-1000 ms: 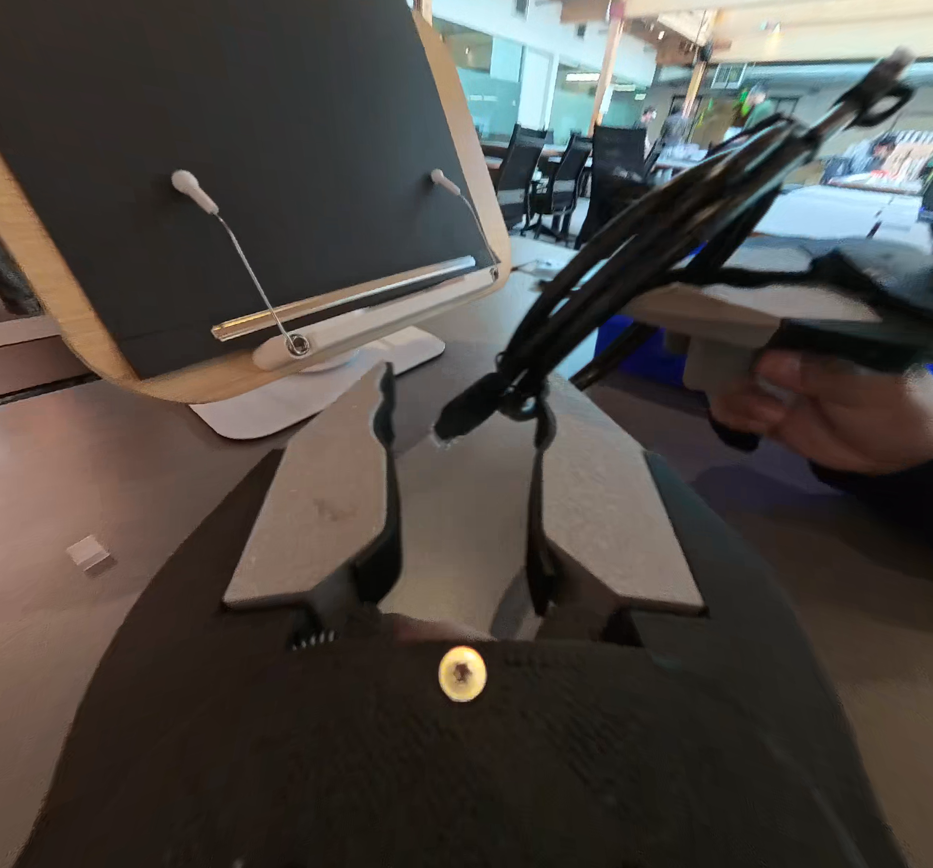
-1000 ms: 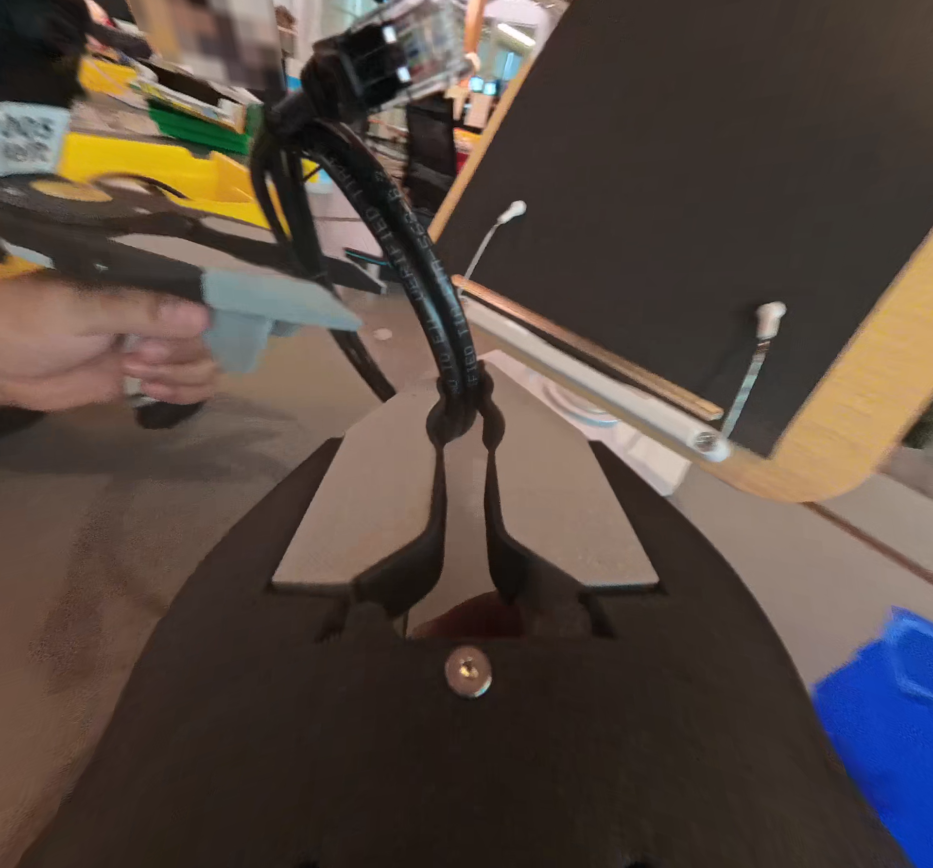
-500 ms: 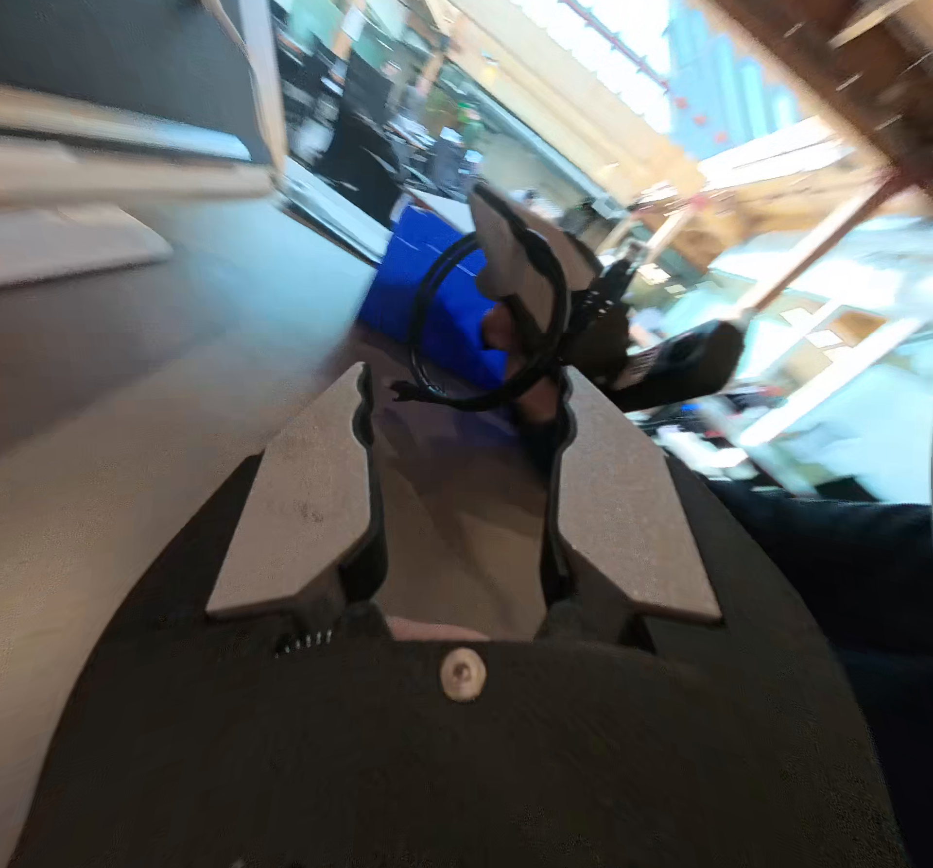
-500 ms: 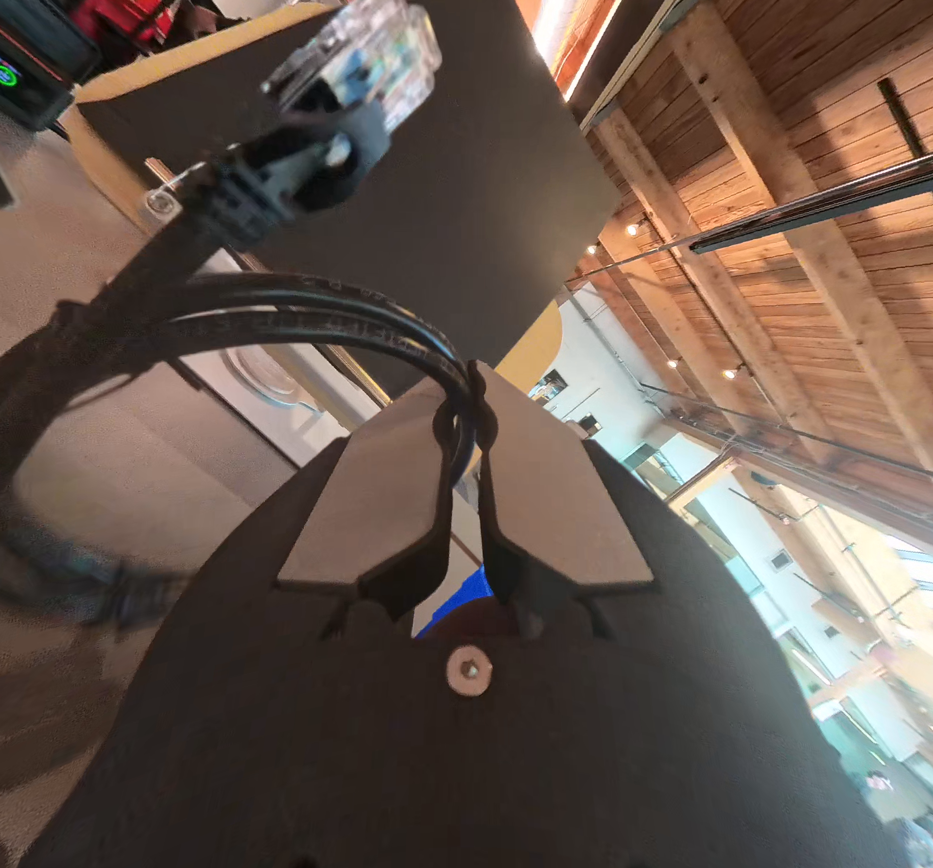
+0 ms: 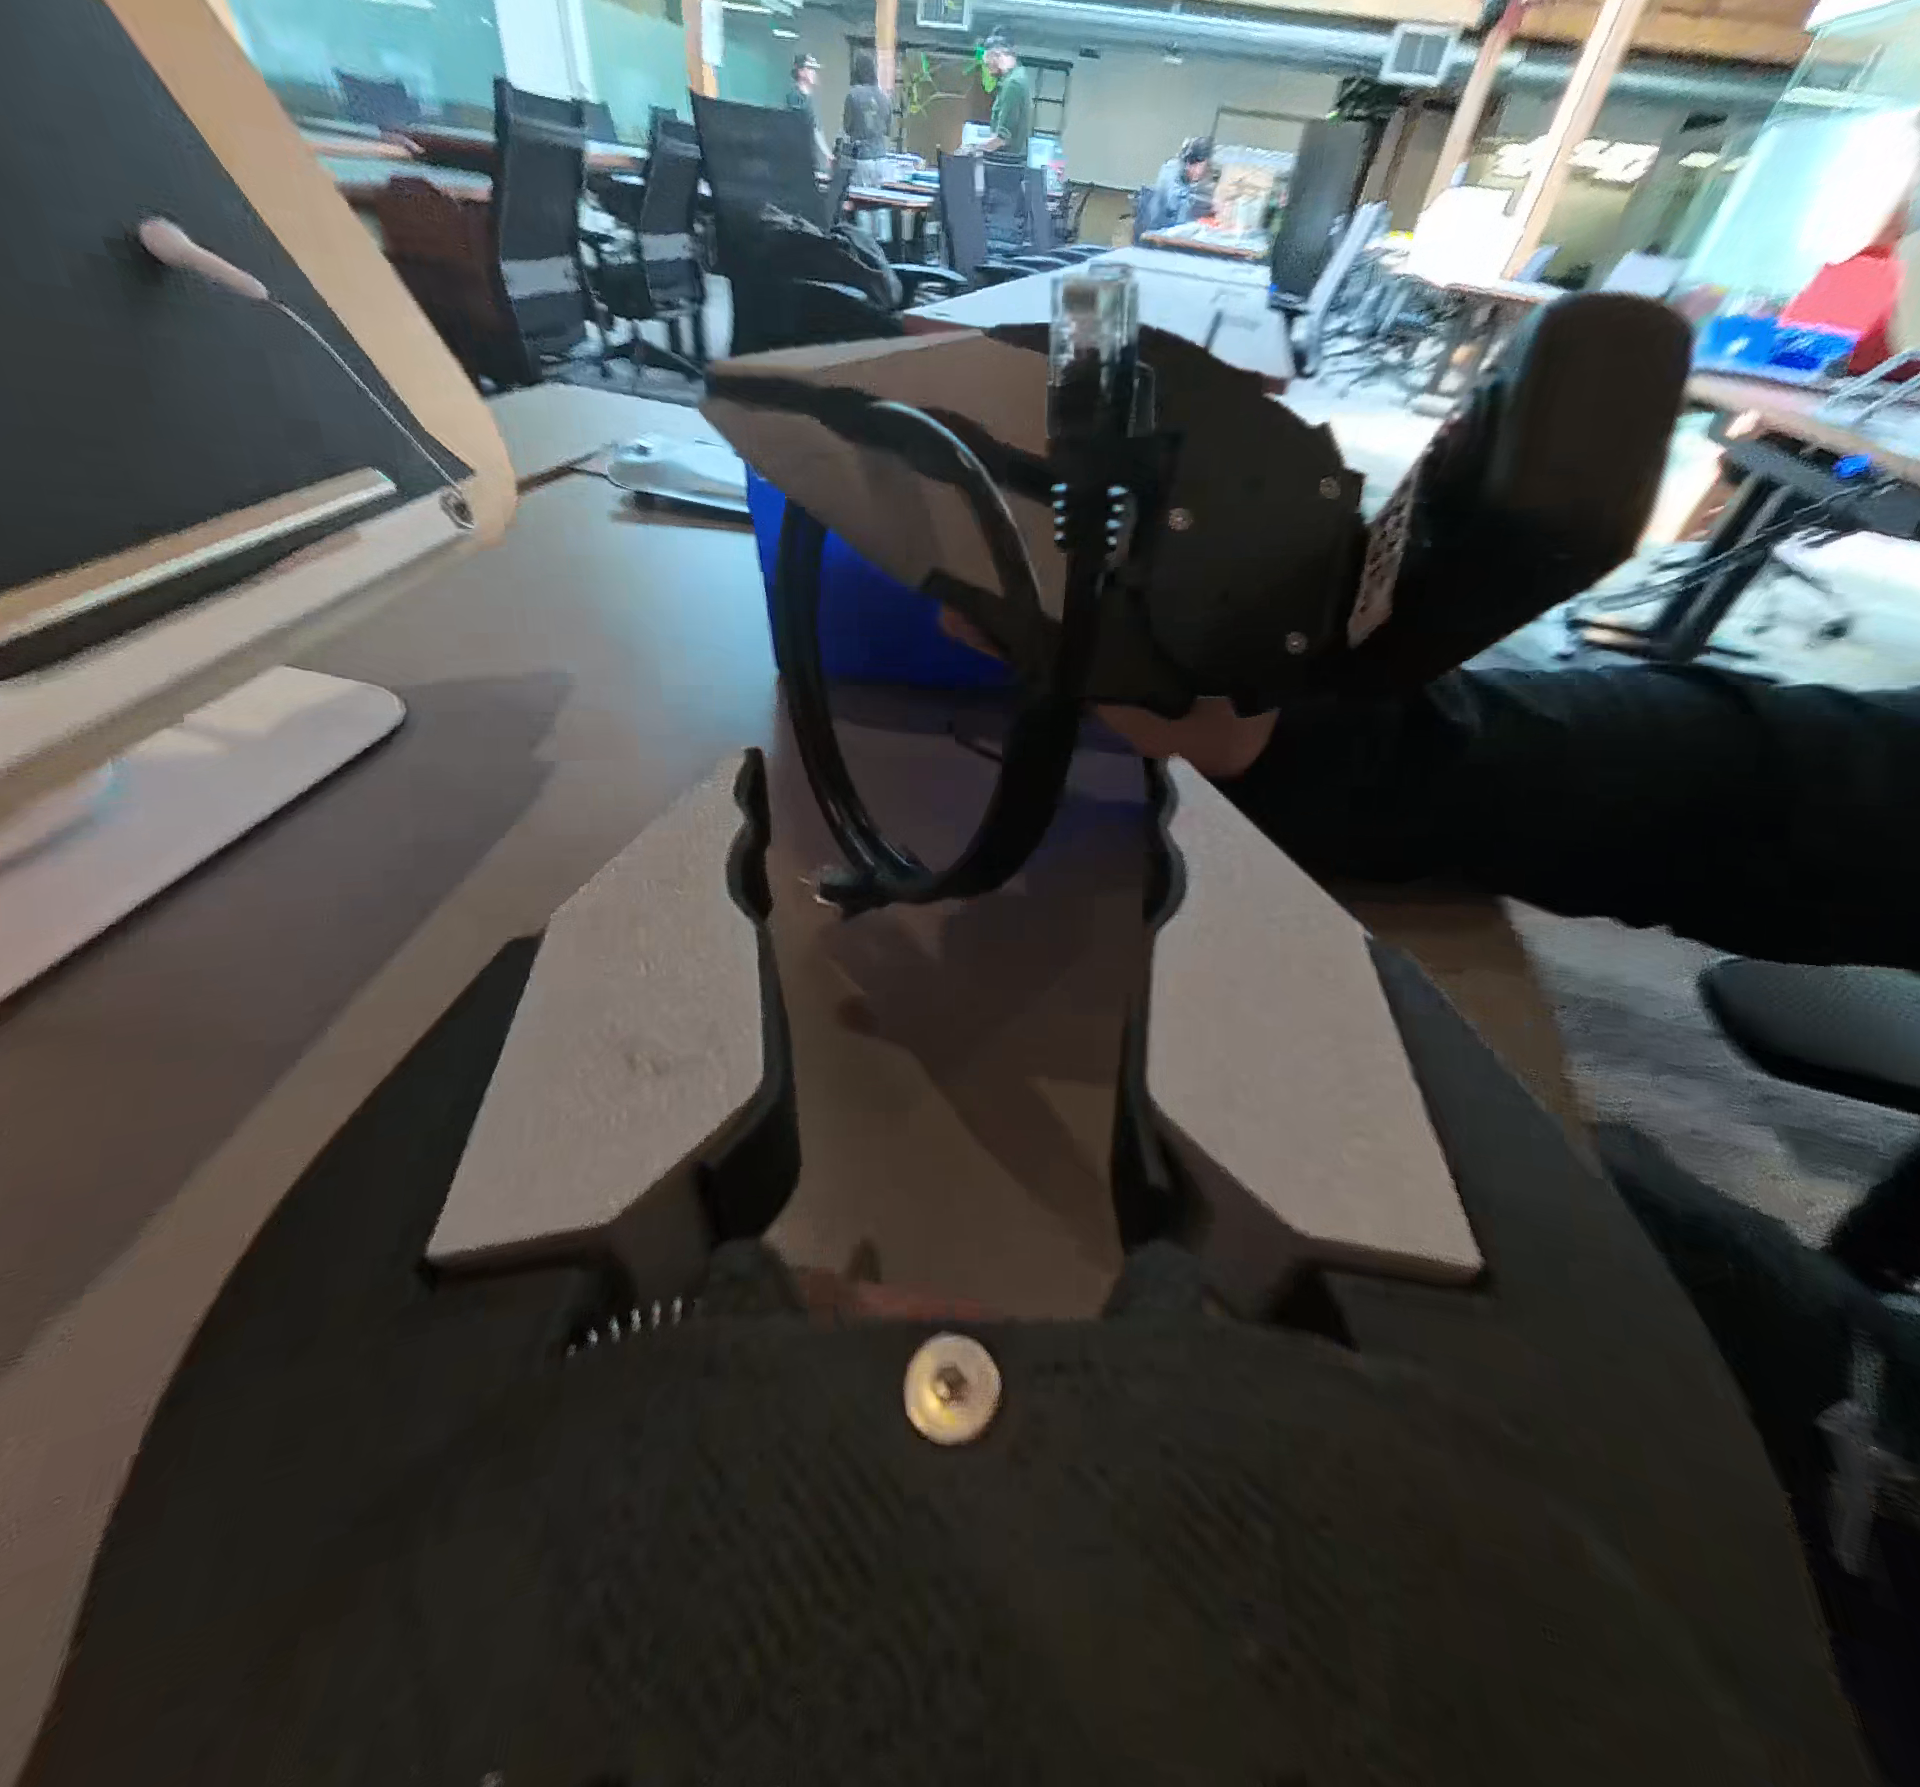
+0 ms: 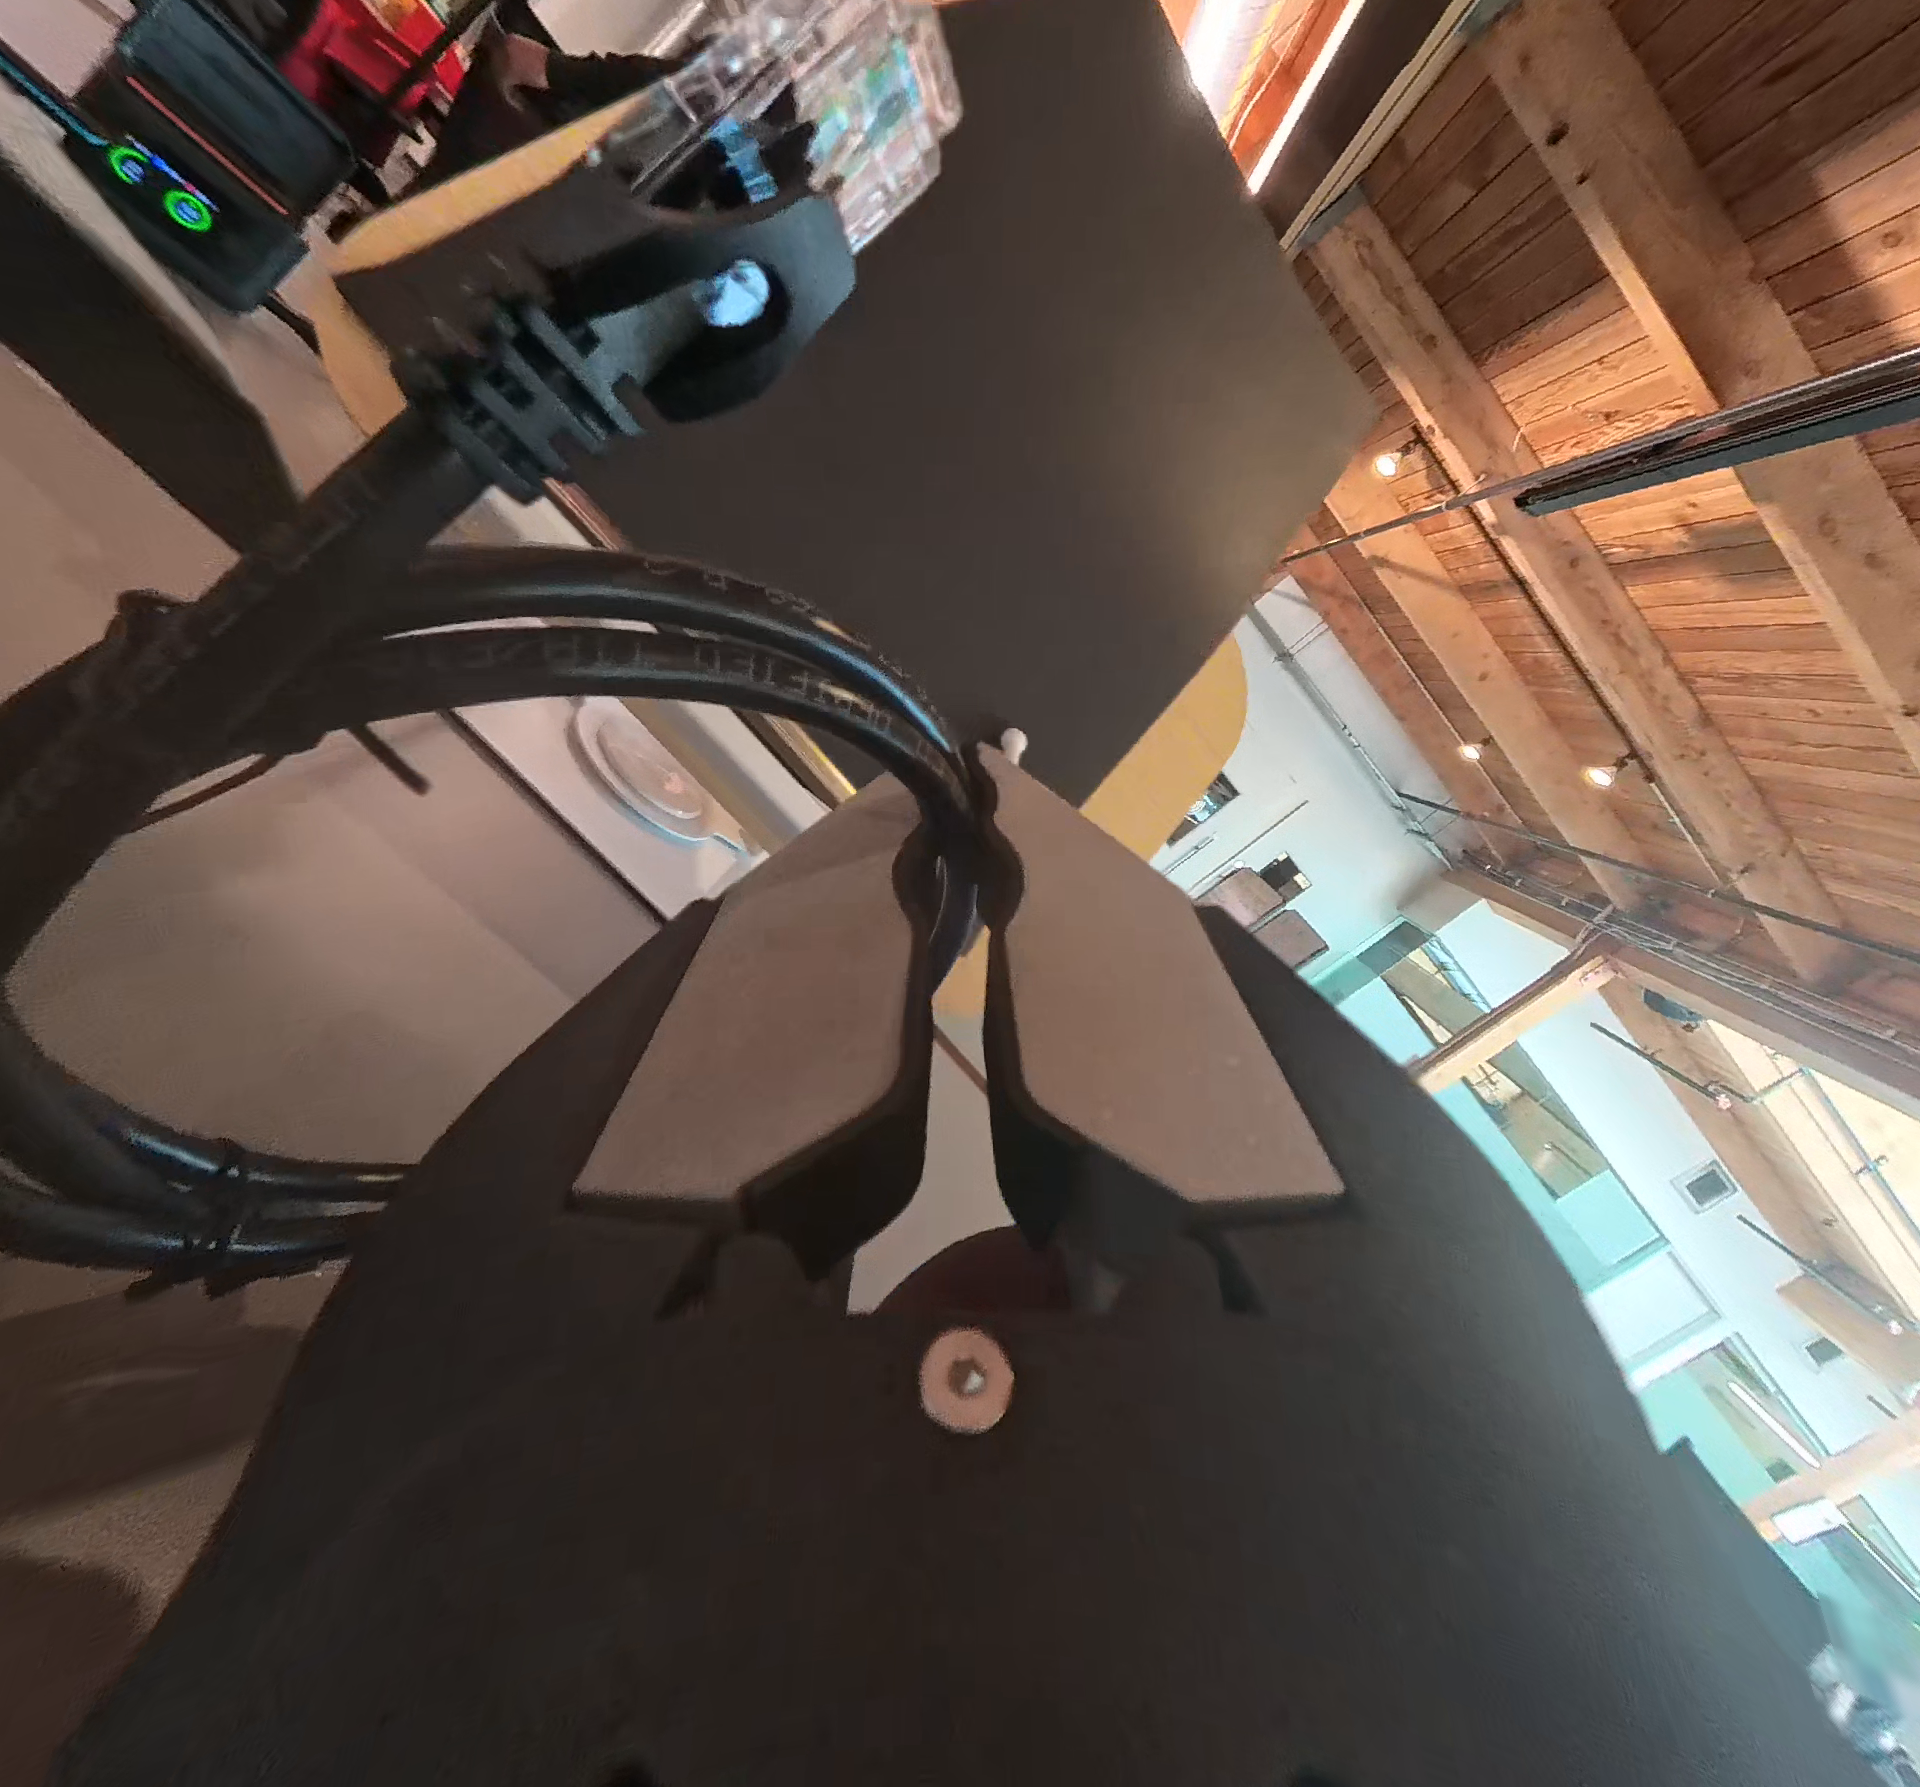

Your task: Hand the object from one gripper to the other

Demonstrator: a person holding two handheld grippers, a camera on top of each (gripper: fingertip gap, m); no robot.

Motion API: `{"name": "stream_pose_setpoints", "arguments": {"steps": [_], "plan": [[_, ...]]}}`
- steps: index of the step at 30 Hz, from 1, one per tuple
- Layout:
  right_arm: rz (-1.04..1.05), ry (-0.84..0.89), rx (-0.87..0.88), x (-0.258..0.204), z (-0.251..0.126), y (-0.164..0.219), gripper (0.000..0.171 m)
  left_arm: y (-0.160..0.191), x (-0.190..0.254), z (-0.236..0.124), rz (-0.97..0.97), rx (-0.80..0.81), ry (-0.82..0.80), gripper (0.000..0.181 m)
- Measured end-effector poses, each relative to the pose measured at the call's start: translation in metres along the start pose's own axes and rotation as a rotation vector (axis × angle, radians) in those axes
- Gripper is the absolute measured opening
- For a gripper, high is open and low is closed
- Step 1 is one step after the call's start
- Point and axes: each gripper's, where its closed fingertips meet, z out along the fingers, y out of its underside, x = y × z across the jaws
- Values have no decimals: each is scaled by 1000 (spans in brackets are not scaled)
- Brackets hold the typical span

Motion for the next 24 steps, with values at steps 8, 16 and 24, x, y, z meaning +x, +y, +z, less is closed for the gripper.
{"name": "stream_pose_setpoints", "arguments": {"steps": [8, 16, 24], "plan": [[45, -110, -30, -24, -1, -6, 1, 27, -2, 12, 350, -158, -137, 22], [479, -599, -24, -57, -17, 4, 29, 12, -63, -23, 1060, -314, -601, 15], [1086, -819, 25, -33, -23, -11, 41, -5, -67, -32, 1421, -265, -742, 14]]}}
